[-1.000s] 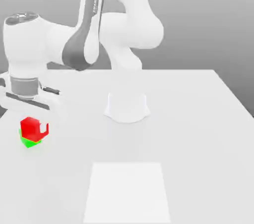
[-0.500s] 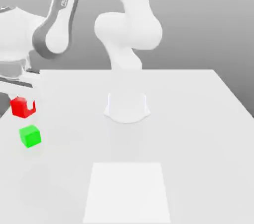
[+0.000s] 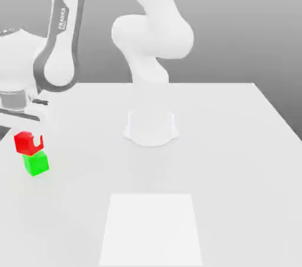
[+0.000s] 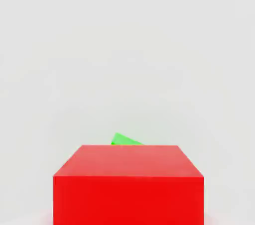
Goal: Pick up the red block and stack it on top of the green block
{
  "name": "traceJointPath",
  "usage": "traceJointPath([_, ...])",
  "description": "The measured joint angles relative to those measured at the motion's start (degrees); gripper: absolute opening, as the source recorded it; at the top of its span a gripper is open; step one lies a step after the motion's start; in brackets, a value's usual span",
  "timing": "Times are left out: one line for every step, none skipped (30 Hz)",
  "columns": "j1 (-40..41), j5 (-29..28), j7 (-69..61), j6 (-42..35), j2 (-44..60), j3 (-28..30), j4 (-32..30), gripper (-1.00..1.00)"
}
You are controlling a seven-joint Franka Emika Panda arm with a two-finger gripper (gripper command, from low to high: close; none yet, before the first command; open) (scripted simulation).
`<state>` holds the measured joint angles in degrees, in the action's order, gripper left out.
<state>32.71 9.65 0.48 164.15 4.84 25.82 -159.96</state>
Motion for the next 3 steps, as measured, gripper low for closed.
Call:
traceJointPath([0.45,1.22,-0.85,0.97,1.05,-0.66,-0.09,1.0])
traceJointPath([0.45,1.22,-0.85,0.96,1.05,-0.66,-0.09,1.0])
traceJointPath([0.45,1.22,-0.85,0.96,1.05,-0.66,-0.09,1.0])
